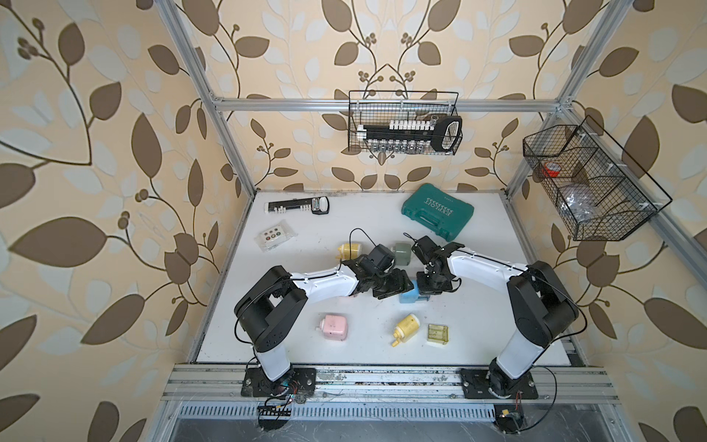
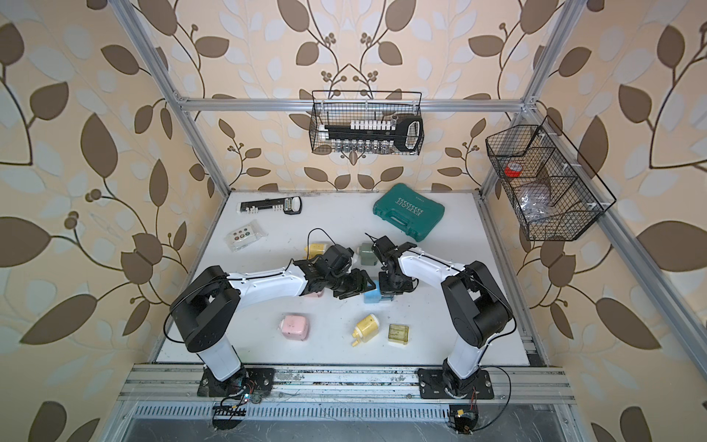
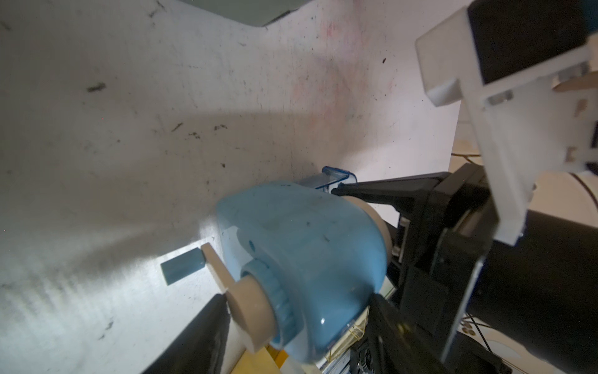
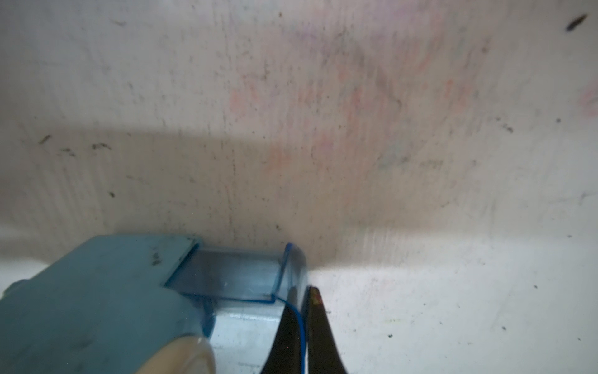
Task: Put the tray back into the pencil sharpener
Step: Close the container of the pencil sharpener.
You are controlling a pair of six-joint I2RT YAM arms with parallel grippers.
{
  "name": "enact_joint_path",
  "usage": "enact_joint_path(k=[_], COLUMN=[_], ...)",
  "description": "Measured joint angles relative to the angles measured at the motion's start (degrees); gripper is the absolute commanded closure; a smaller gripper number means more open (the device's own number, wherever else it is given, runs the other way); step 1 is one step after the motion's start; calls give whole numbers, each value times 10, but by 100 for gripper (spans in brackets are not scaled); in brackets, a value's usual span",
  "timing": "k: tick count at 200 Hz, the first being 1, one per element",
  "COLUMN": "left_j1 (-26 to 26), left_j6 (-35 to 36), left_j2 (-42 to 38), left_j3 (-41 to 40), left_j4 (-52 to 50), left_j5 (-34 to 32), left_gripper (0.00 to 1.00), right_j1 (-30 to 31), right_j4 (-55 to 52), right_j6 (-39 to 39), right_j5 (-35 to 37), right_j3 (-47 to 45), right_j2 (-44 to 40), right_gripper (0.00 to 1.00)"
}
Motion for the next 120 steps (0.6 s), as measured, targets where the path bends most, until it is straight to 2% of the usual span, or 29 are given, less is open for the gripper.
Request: enact_joint_path(k=[120], left_j1=[0], left_j6=[0], left_j2=[0], left_j3=[-1], left_j4=[2], left_j5=[0], left_gripper=[32], right_j1=[-19], right_j4=[71], right_j6=[-15], right_j5=[-67], right_j3=[-41], right_j2=[-18], right_gripper=[100])
